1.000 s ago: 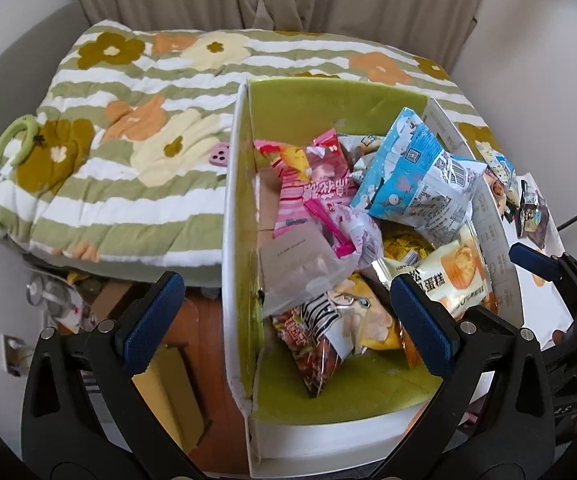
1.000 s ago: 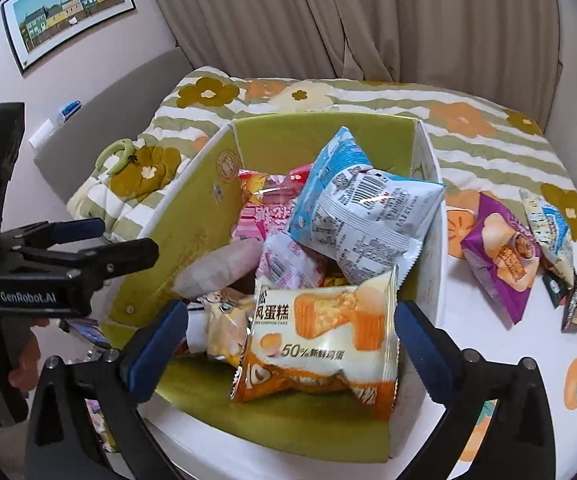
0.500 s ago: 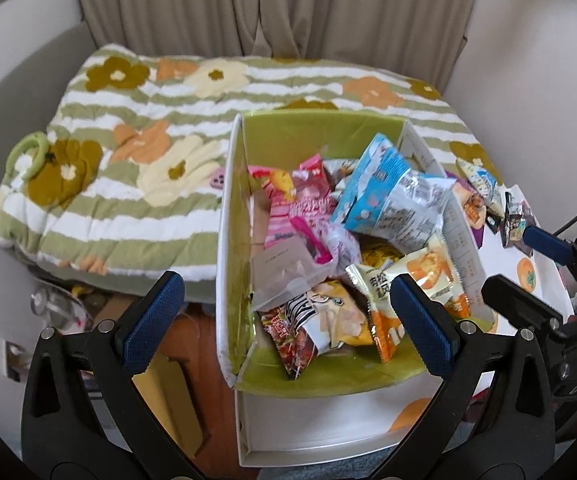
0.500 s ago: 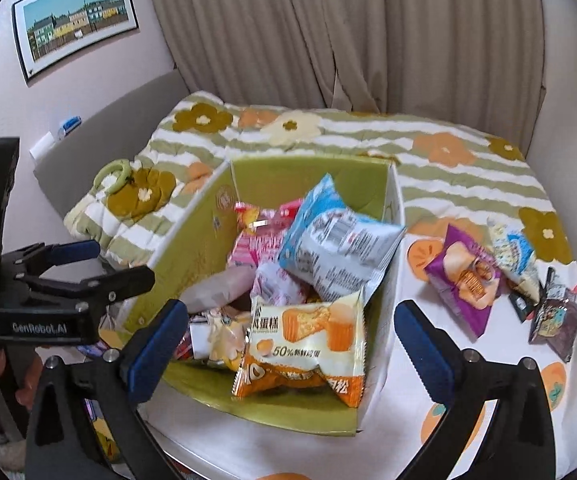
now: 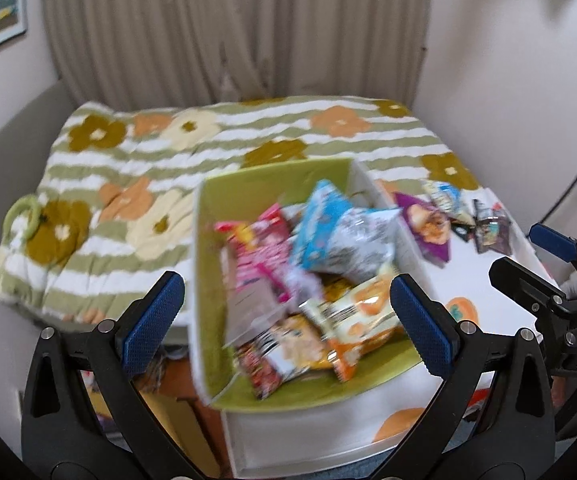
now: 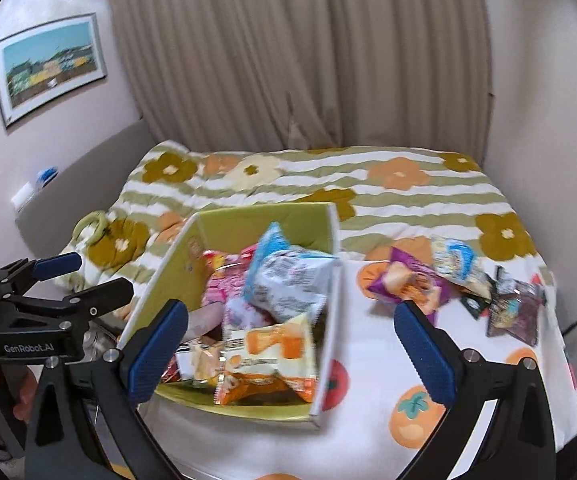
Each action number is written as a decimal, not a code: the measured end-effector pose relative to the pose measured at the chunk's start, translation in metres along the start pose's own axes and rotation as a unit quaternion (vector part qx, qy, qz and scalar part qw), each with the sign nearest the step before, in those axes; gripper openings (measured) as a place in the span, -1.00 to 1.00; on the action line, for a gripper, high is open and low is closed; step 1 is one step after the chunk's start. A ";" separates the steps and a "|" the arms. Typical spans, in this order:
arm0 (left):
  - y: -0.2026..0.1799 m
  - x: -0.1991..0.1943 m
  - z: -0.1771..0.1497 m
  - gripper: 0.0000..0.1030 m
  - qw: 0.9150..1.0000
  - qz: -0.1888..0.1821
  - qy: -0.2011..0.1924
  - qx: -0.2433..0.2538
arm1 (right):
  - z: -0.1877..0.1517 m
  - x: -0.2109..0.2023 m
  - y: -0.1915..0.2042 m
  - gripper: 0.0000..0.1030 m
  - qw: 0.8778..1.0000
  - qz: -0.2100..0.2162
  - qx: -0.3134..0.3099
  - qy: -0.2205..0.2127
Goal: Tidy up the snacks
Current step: 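Move both tools back over the remaining snacks, then grasp the blue-patterned bag with the left tool while the right tool grasps the brown bag, then carry both bags into the box and open both tools, then move both tools back toward the last snacks on the sheet, then grasp the purple chips bag with the left tool while the right tool grasps the green packet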
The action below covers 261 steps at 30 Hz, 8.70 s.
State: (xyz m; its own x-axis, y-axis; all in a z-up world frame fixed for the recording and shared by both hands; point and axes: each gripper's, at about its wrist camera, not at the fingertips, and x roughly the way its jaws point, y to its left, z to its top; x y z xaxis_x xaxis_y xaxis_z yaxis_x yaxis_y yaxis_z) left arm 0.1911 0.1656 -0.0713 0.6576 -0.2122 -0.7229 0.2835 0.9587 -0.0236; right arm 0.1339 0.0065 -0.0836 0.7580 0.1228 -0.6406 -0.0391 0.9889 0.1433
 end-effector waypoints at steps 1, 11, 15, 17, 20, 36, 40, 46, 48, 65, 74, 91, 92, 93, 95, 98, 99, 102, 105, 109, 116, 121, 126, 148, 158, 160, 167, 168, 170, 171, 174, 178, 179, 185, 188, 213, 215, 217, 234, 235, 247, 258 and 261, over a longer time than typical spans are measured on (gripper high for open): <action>-0.009 0.001 0.004 0.98 1.000 -0.005 -0.002 0.006 | 0.000 -0.004 -0.008 0.99 1.000 -0.010 0.007 -0.003; -0.112 0.049 0.067 0.98 0.995 -0.072 0.000 0.066 | 0.007 -0.028 -0.114 0.99 0.993 -0.098 0.068 -0.014; -0.159 0.086 0.095 0.98 0.992 -0.099 0.024 0.071 | 0.011 -0.023 -0.167 1.00 0.989 -0.115 0.093 -0.006; -0.179 0.105 0.106 0.98 0.991 -0.107 0.036 0.075 | 0.013 -0.019 -0.191 1.00 0.988 -0.121 0.101 0.001; -0.212 0.141 0.123 0.98 0.988 -0.115 0.059 0.080 | 0.015 -0.005 -0.224 1.00 0.985 -0.127 0.113 0.018; -0.301 0.345 0.131 0.98 0.964 -0.122 0.229 0.053 | -0.004 0.104 -0.335 1.00 0.971 -0.124 0.171 0.108; -0.305 0.373 0.118 0.98 0.958 -0.113 0.258 0.054 | -0.016 0.131 -0.347 0.99 0.967 -0.127 0.178 0.130; -0.306 0.393 0.107 0.98 0.951 -0.124 0.279 0.039 | -0.026 0.156 -0.362 0.99 0.964 -0.124 0.185 0.145; -0.307 0.396 0.105 0.98 0.950 -0.130 0.280 0.042 | -0.028 0.162 -0.367 1.00 0.963 -0.121 0.187 0.150; -0.314 0.392 0.098 0.29 0.945 -0.169 0.278 0.041 | -0.034 0.185 -0.387 1.00 0.962 -0.069 0.192 0.182; -0.316 0.381 0.098 0.28 0.949 -0.166 0.266 0.034 | -0.035 0.188 -0.377 0.90 0.970 -0.071 0.138 0.189; -0.307 0.317 0.119 0.28 0.965 -0.173 0.196 0.017 | -0.015 0.130 -0.376 0.37 0.979 -0.059 0.150 0.123; -0.306 0.310 0.122 0.28 0.966 -0.175 0.189 0.017 | -0.009 0.123 -0.373 0.37 0.980 -0.060 0.146 0.117; -0.303 0.300 0.125 0.28 0.968 -0.176 0.179 0.016 | -0.004 0.117 -0.370 0.37 0.982 -0.060 0.143 0.111; -0.297 0.280 0.132 0.28 0.971 -0.178 0.161 0.014 | 0.007 0.106 -0.363 0.37 0.984 -0.060 0.133 0.101; -0.280 0.246 0.142 0.28 0.976 -0.174 0.130 0.010 | 0.027 0.086 -0.345 0.37 0.988 -0.056 0.114 0.083; -0.270 0.230 0.146 0.28 0.979 -0.169 0.117 0.008 | 0.034 0.080 -0.337 0.37 0.990 -0.052 0.106 0.076; -0.242 0.196 0.154 0.28 0.985 -0.152 0.088 0.000 | 0.054 0.065 -0.310 0.37 0.994 -0.030 0.085 0.059; -0.207 0.163 0.158 0.28 0.990 -0.124 0.062 -0.014 | 0.074 0.055 -0.276 0.37 0.997 0.004 0.062 0.047; -0.150 0.125 0.153 0.28 0.995 -0.088 0.033 -0.044 | 0.094 0.052 -0.221 0.37 0.998 0.036 0.022 0.038; -0.043 0.084 0.122 0.28 0.995 -0.031 0.018 -0.093 | 0.108 0.065 -0.121 0.38 0.994 0.097 -0.028 0.038; 0.023 0.089 0.096 0.28 0.992 -0.007 0.034 -0.118 | 0.109 0.091 -0.068 0.38 0.991 0.122 -0.030 0.051; 0.067 0.119 0.080 0.31 0.989 -0.007 0.055 -0.136 | 0.108 0.115 -0.034 0.38 0.990 0.122 -0.030 0.057; 0.086 0.129 0.047 1.00 0.987 0.017 0.086 -0.135 | 0.123 0.177 0.019 0.58 0.988 0.101 -0.059 0.102; 0.090 0.120 0.034 1.00 0.984 0.030 0.093 -0.150 | 0.113 0.182 0.015 0.98 0.986 0.124 -0.042 0.101; 0.091 0.118 0.032 1.00 0.983 0.032 0.094 -0.152 | 0.111 0.179 0.014 0.98 0.987 0.120 -0.041 0.099; 0.087 0.090 0.029 1.00 0.985 0.037 0.077 -0.152 | 0.105 0.149 0.012 0.98 0.990 0.108 -0.035 0.088; 0.086 0.086 0.029 1.00 0.985 0.038 0.074 -0.151 | 0.104 0.143 0.012 0.98 0.990 0.107 -0.034 0.086; 0.083 0.071 0.027 1.00 0.986 0.038 0.064 -0.148 | 0.102 0.127 0.012 0.98 0.991 0.101 -0.034 0.074; 0.081 0.065 0.026 1.00 0.987 0.038 0.059 -0.146 | 0.101 0.119 0.012 0.98 0.992 0.098 -0.035 0.069; 0.073 0.045 0.023 1.00 0.989 0.043 0.046 -0.135 | 0.095 0.092 0.012 0.98 0.995 0.082 -0.036 0.048; 0.057 0.016 0.018 1.00 0.992 0.059 0.023 -0.110 | 0.082 0.050 0.007 0.98 0.998 0.058 -0.030 0.017; 0.053 0.009 0.016 1.00 0.992 0.062 0.017 -0.104 | 0.079 0.041 0.007 0.98 0.998 0.051 -0.029 0.012; 0.021 -0.027 0.002 1.00 0.995 0.046 -0.026 -0.080 | 0.048 -0.017 -0.011 0.98 1.000 -0.019 -0.005 -0.019; -0.001 -0.029 -0.001 1.00 0.997 0.016 -0.034 -0.061 | 0.030 -0.040 -0.024 0.98 0.998 -0.058 0.010 -0.021; -0.237 0.121 0.055 1.00 0.997 -0.036 0.053 0.052 | 0.004 -0.049 -0.236 0.98 0.990 -0.125 0.051 0.052; -0.252 0.145 0.061 1.00 0.994 -0.024 0.071 0.080 | 0.006 -0.037 -0.254 0.98 0.990 -0.117 0.046 0.064; -0.268 0.179 0.067 1.00 0.987 0.000 0.098 0.130 | 0.008 -0.022 -0.271 0.98 0.990 -0.107 0.045 0.076; -0.269 0.337 0.067 1.00 0.951 0.009 0.268 0.156 | -0.001 0.135 -0.328 0.98 0.979 -0.085 0.116 0.144; -0.268 0.341 0.067 1.00 0.950 0.006 0.273 0.151 | -0.001 0.140 -0.328 0.98 0.979 -0.084 0.117 0.146; -0.274 0.367 0.052 0.70 0.944 -0.028 0.299 0.138 | -0.012 0.190 -0.332 0.98 0.970 -0.101 0.137 0.171; -0.264 0.358 0.048 0.52 0.950 -0.035 0.295 0.095 | -0.019 0.212 -0.330 0.89 0.964 -0.121 0.154 0.179; -0.257 0.354 0.046 0.51 0.953 -0.018 0.292 0.080 | -0.025 0.216 -0.329 0.74 0.962 -0.126 0.162 0.181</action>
State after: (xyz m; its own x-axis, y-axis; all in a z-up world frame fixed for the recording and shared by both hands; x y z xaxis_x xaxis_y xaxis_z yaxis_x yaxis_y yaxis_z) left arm 0.3829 -0.1646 -0.2898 0.1579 -0.0579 -0.9857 0.4317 0.9019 0.0162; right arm 0.2947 -0.2901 -0.2879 0.4384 -0.0388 -0.8980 0.3662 0.9201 0.1390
